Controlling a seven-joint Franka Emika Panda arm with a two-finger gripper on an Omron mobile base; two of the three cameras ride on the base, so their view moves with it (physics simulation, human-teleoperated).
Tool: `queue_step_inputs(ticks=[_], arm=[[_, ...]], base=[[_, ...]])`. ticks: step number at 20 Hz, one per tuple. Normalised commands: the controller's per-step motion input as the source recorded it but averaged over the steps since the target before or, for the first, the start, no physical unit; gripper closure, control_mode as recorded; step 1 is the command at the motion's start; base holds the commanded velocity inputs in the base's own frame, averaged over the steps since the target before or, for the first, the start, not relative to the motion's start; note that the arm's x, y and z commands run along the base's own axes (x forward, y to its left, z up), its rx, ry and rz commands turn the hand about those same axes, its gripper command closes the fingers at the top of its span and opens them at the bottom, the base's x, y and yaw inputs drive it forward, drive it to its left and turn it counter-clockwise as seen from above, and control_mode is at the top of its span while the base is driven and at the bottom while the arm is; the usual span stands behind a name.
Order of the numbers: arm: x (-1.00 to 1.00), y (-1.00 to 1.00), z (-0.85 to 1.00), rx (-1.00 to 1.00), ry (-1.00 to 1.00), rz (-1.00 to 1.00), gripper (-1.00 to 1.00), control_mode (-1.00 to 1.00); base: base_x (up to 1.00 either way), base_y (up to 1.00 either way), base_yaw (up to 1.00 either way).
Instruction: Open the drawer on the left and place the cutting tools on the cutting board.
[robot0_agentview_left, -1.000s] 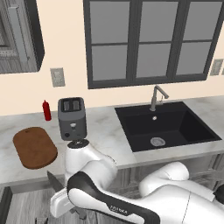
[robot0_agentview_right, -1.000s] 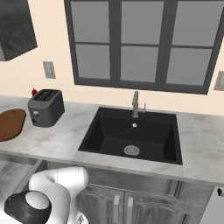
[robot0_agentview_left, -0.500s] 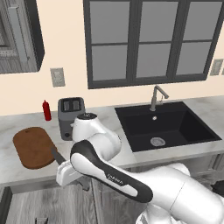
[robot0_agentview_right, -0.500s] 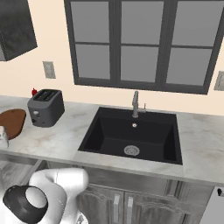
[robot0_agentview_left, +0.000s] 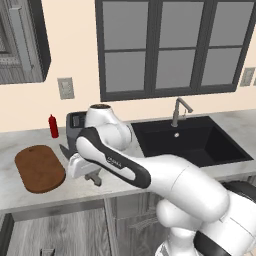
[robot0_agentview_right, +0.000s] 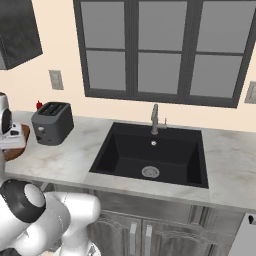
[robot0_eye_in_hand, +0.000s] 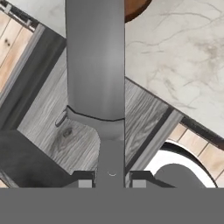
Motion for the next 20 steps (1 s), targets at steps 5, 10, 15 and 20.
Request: queue_step_inputs(ticks=[5,10,15,20], arm=[[0.43,0.00,0.01,0.00,0.00,0.03,1.00,-1.00],[0.19,0.07,0.00,0.00,0.00,0.05,1.00,-1.00],[0.05,0.11,-0.02,0.00,0.00,0.08,1.00,-1.00],[0.25,0.11,-0.17,0.00,0.00,0.08,1.00,-1.00]], base=[[0.00,0.00,0.00],[0.00,0.00,0.00],[0.00,0.00,0.00],[0.00,0.00,0.00]])
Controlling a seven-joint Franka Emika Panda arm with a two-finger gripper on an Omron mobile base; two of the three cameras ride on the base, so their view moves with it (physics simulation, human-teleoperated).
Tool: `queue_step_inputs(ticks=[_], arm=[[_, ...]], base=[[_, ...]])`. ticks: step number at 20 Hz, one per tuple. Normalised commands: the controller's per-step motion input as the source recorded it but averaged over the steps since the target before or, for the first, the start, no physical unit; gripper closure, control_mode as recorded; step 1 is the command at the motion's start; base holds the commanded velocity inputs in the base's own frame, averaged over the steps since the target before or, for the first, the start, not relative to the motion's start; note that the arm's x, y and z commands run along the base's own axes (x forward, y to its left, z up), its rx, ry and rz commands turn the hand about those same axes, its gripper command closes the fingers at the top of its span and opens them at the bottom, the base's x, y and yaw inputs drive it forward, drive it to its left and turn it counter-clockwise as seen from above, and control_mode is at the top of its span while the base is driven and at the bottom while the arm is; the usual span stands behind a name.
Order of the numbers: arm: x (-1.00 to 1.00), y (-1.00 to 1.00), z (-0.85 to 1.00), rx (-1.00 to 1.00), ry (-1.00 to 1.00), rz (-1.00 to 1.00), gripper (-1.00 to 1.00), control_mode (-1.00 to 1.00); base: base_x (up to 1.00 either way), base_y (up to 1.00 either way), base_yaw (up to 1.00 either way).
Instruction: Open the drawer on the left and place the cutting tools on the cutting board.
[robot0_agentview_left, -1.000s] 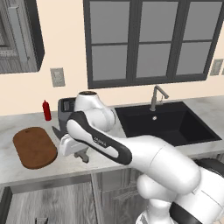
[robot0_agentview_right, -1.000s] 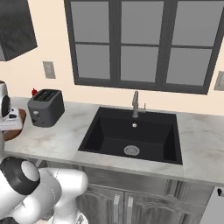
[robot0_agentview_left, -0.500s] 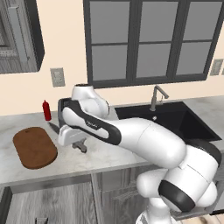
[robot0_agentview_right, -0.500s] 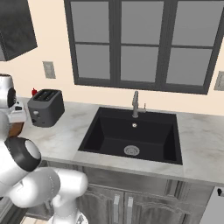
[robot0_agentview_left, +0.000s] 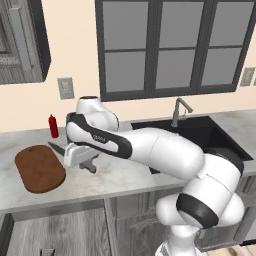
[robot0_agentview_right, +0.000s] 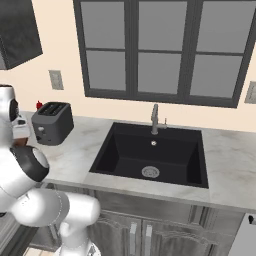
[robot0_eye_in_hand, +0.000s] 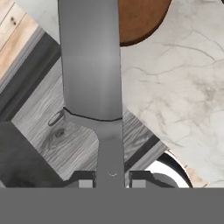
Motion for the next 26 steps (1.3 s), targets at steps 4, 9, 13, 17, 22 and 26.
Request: queue_step_inputs(ticks=[4,9,13,17,22,26], arm=[[0.36,0.10,-0.18,0.00,0.00,0.07,1.00,-1.00],[0.44,0.18,-0.22,-0.03,0.00,0.01,1.00,-1.00],[0.25,0.25,-0.16,-0.03,0.00,0.00,1.00,-1.00],[0.25,0.28,-0.14,-0.03,0.00,0.00,1.00,-1.00],[0.21,0.29,-0.07,-0.03,0.00,-0.05,1.00,-1.00],[0.17,0.26,0.00,-0.02,0.00,-0.11,1.00,-1.00]], base=[[0.00,0.00,0.00],[0.00,0.00,0.00],[0.00,0.00,0.00],[0.00,0.00,0.00],[0.00,0.00,0.00],[0.00,0.00,0.00]])
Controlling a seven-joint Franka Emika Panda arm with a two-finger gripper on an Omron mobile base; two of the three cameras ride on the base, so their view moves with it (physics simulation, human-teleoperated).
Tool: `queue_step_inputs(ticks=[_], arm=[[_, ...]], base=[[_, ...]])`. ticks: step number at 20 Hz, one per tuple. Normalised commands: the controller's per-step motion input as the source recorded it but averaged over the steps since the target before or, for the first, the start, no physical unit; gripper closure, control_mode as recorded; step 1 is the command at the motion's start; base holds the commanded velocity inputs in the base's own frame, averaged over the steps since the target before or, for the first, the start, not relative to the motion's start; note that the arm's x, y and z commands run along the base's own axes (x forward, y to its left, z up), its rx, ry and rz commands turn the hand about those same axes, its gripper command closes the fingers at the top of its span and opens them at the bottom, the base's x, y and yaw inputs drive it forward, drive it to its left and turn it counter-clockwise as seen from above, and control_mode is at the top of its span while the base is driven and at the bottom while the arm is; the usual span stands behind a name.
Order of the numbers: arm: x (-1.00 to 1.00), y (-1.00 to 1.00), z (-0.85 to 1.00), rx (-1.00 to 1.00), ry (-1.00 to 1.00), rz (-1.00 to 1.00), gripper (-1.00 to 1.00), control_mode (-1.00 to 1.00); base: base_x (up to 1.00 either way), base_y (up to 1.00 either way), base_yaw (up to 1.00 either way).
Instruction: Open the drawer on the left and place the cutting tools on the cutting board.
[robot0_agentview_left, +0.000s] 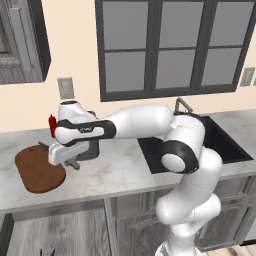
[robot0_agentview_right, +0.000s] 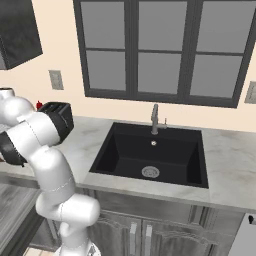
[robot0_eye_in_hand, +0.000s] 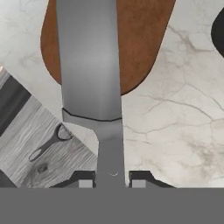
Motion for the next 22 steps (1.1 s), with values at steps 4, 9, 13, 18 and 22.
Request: queue_step_inputs(ticks=[4,9,13,18,22], arm=[[0.08,0.19,-0.09,0.00,0.00,-0.12,1.00,-1.00],[0.01,0.09,-0.09,0.00,0.00,-0.11,1.00,-1.00],[0.00,0.00,-0.15,0.00,0.00,-0.03,1.00,-1.00],[0.00,0.00,-0.30,0.00,0.00,0.00,1.00,-1.00],[0.06,0.00,-0.36,0.00,0.00,0.00,1.00,-1.00]], base=[[0.00,0.00,0.00],[0.00,0.00,0.00],[0.00,0.00,0.00],[0.00,0.00,0.00],[0.00,0.00,0.00]])
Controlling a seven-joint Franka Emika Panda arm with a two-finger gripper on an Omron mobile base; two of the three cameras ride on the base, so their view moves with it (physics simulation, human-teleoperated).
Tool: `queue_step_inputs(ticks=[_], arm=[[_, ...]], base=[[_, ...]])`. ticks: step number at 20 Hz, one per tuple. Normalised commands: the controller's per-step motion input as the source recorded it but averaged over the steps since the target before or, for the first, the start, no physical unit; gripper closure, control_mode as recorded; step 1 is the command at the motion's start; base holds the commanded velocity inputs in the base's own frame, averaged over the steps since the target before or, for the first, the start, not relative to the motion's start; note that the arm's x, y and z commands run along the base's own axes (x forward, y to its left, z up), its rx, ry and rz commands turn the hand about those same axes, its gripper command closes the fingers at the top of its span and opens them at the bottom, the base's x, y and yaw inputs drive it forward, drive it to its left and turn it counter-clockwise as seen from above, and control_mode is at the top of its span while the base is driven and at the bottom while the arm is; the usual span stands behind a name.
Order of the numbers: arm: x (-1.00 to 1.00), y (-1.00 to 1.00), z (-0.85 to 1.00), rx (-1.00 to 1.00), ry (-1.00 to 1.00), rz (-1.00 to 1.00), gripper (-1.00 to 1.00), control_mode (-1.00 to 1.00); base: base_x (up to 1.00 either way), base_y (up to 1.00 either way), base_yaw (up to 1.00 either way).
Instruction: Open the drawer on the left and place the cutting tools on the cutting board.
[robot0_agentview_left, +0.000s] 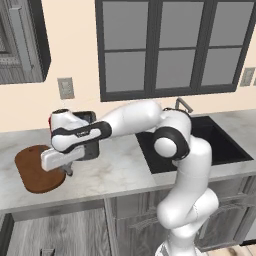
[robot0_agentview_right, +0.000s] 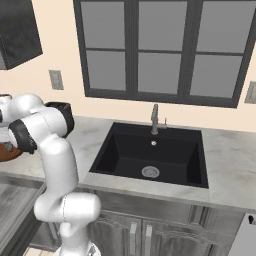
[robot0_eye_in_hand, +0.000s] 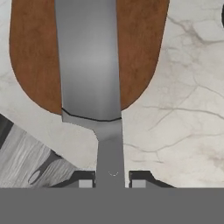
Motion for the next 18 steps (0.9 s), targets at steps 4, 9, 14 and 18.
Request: queue_step_inputs(ticks=[4,9,14,18], arm=[[0.10,0.04,-0.21,0.00,0.00,0.00,1.00,-1.00],[0.21,0.14,-0.08,0.00,0.00,0.00,1.00,-1.00],[0.22,0.19,0.00,0.00,0.00,0.00,1.00,-1.00],[0.20,0.18,0.00,0.00,0.00,0.00,1.00,-1.00]], base=[[0.00,0.00,0.00],[0.00,0.00,0.00],[0.00,0.00,0.00],[0.00,0.00,0.00]])
